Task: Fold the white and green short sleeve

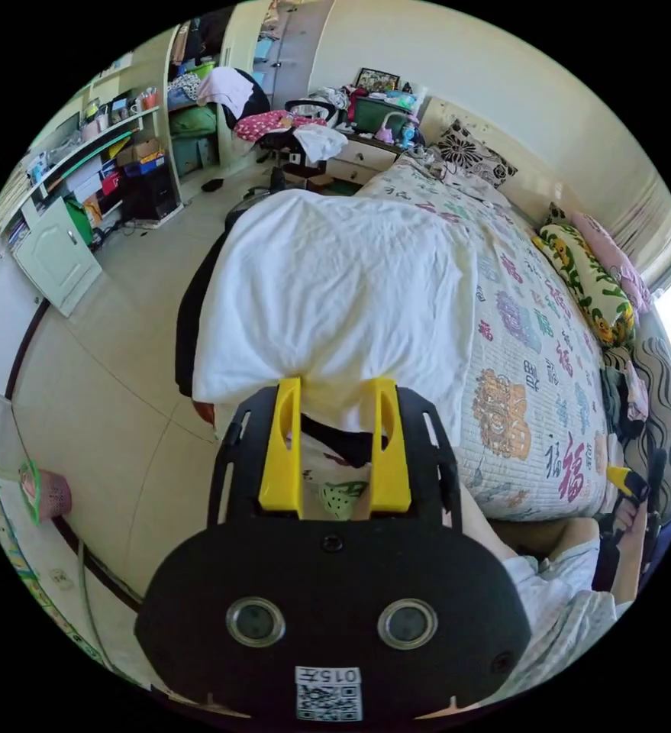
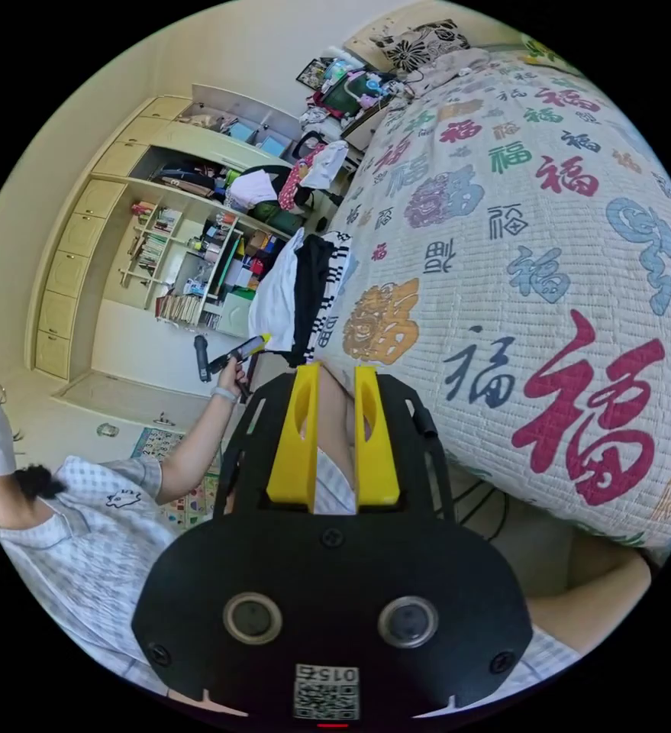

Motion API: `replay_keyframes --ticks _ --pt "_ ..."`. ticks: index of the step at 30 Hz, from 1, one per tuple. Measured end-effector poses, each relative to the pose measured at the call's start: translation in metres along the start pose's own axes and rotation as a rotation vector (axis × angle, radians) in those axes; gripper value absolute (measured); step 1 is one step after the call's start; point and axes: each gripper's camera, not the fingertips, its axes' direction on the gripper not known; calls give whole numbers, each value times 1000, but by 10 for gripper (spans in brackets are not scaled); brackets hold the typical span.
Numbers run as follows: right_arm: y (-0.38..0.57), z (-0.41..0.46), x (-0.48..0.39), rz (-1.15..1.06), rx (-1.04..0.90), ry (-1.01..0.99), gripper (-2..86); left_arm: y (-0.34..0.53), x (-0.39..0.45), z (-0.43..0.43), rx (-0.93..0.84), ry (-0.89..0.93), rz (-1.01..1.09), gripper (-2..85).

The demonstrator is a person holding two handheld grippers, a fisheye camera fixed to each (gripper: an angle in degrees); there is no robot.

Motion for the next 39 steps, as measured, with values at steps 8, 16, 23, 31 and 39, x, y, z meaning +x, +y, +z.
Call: replay_keyframes --ticks 8,16,23,31,39 --pt "37 72 -19 -100 -85 3 81 1 67 -154 327 419 172 -2" --pt "-78 59 -142 -370 -90 126 95 -55 183 -255 443 705 392 -4" --pt "-133 2 -278 -410 -4 420 106 -106 293 -308 378 1014 541 -5" --pt "-97 -2 -263 -525 28 526 105 -138 336 -293 328 1265 459 2" --pt "-18 48 -27 -473 -40 515 99 -123 225 -54 -66 1042 10 64"
